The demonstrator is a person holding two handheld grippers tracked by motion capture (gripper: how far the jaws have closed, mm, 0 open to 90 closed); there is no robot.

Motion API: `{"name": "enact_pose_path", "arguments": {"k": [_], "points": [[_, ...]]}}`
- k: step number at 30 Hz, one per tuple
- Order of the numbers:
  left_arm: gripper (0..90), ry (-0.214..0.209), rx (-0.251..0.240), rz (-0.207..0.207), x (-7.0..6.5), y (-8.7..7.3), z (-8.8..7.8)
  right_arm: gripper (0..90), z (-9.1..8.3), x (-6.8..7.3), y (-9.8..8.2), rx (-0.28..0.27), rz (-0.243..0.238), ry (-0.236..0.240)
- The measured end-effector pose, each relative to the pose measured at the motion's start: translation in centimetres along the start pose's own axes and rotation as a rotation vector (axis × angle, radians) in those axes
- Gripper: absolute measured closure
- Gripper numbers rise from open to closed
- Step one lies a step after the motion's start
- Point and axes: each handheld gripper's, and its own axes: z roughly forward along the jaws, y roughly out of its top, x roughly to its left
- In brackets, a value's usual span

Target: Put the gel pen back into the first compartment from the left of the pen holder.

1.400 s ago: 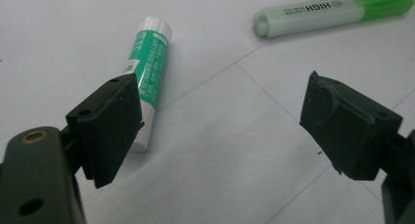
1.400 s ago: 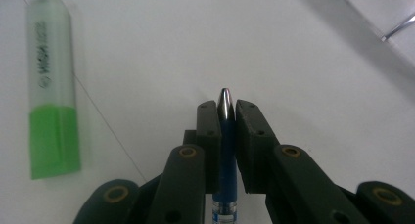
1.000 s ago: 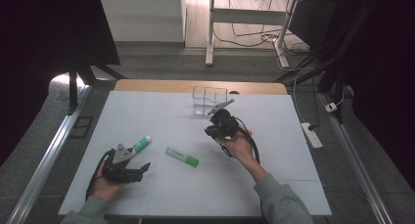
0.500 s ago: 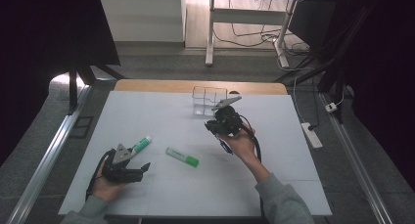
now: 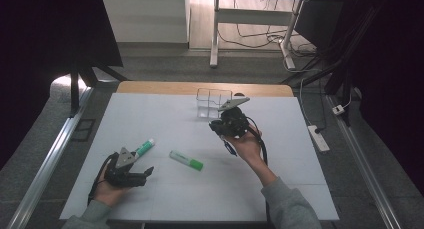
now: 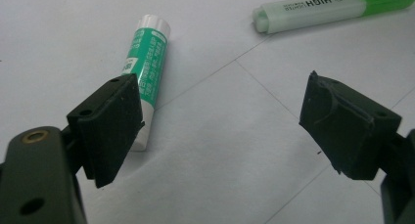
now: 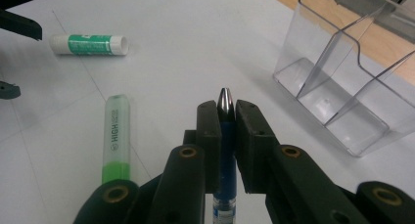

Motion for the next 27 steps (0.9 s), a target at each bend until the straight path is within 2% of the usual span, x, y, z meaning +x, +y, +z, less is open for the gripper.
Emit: {"name": "enact_pose_path", "arguments": {"k": [16,27], "points": [[15.9,-0.006,0.007,0.01,-0.1,0.0,0.11,80.9,-0.41,0.03,0.13,-0.025,-0.006,-0.009],[16.0,-0.005,0.01,0.011,-0.13,0.0,0.14,80.8,-1.07,0.13,0.49,-0.072,-0.007,-0.017]]}}
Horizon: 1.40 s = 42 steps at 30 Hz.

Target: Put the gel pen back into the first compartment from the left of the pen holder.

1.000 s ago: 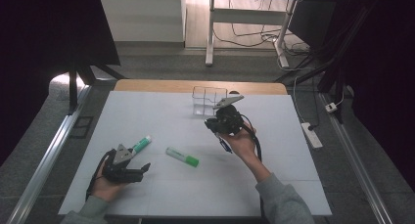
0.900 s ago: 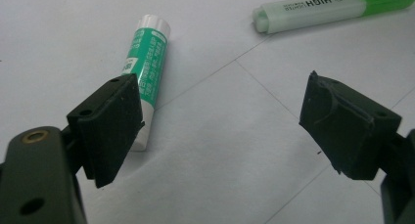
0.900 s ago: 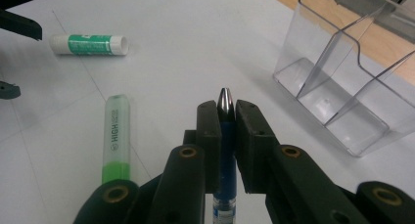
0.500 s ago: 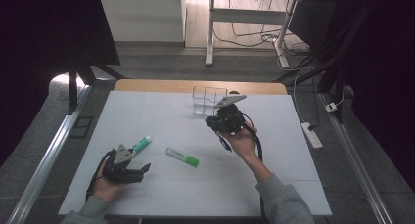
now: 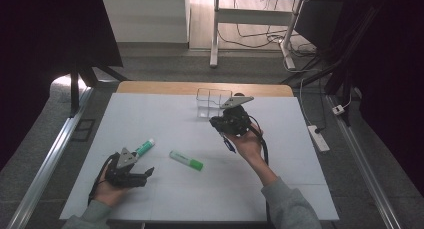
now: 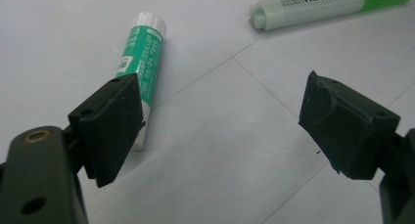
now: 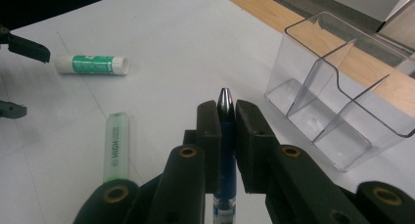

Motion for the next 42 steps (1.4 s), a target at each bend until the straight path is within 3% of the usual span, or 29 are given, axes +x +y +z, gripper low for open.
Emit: {"name": "enact_pose_path", "arguments": {"k": [26,42], "points": [[16.3,0.001,0.009,0.008,0.0,0.0,0.1,80.8,-0.3,0.1,0.6,-0.043,0.003,0.001],[16.3,0.0,0.013,0.006,0.1,-0.1,0.2,80.8,0.2,-0.6,1.2,-0.059,0.025,0.001]]}}
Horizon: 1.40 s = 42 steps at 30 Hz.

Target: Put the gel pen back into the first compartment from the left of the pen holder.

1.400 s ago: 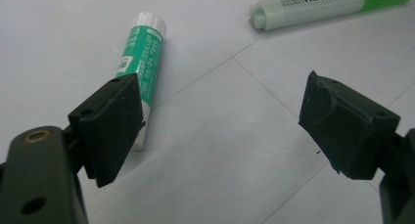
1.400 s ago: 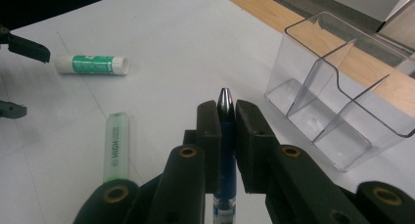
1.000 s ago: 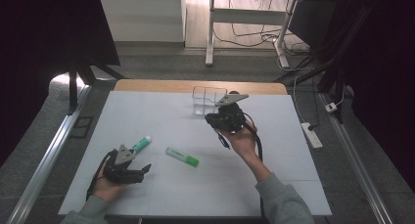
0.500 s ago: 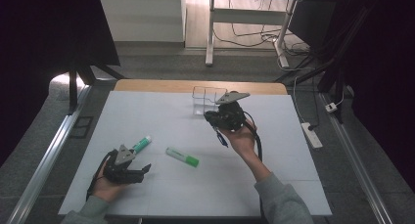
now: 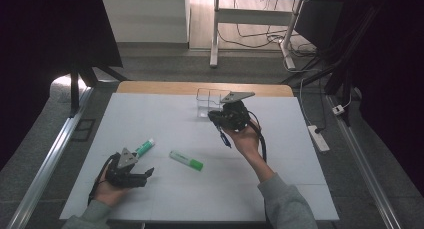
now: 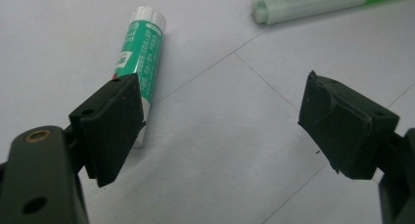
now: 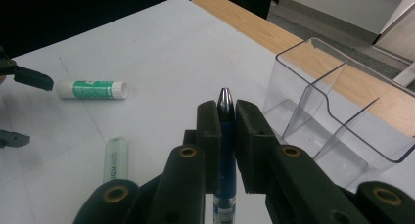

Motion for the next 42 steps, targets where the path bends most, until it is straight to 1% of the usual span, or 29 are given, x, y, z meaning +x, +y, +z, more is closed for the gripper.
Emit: {"name": "enact_pose_path", "arguments": {"k": [2,9,23,28,42], "points": [[16.3,0.0,0.0,0.0,0.0,0.0,0.0,80.8,0.1,-0.1,0.1,-0.002,0.007,0.0],[16.2,-0.003,0.005,0.002,0.0,0.0,0.1,80.8,0.0,-0.4,0.5,-0.005,0.009,-0.011],[16.2,-0.006,0.009,0.004,0.0,0.0,0.1,80.8,0.0,-0.8,1.3,-0.014,0.002,-0.034],[16.2,-0.008,0.01,0.005,0.0,-0.1,0.1,80.8,-0.1,-1.2,1.3,-0.02,0.018,-0.042],[16.0,-0.007,0.006,0.002,0.0,-0.1,0.1,80.8,-0.2,-1.8,1.9,-0.029,0.021,-0.061]]}}
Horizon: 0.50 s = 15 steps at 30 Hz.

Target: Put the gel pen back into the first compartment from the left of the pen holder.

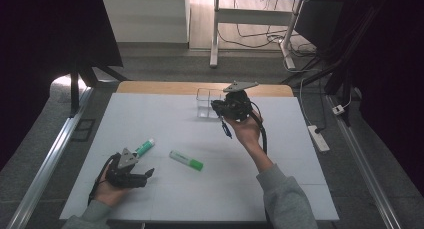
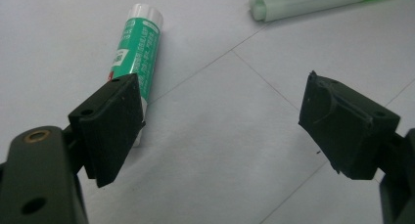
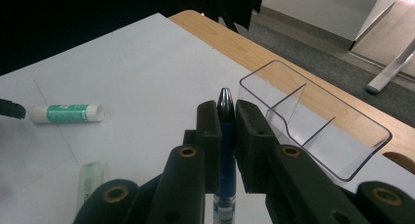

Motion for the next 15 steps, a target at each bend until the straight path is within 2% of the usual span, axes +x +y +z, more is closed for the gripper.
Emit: {"name": "enact_pose_path", "arguments": {"k": [15], "points": [[15.9,0.0,-0.012,-0.006,0.06,-0.01,-0.12,80.8,0.56,-0.57,0.73,-0.002,0.012,-0.01]]}}
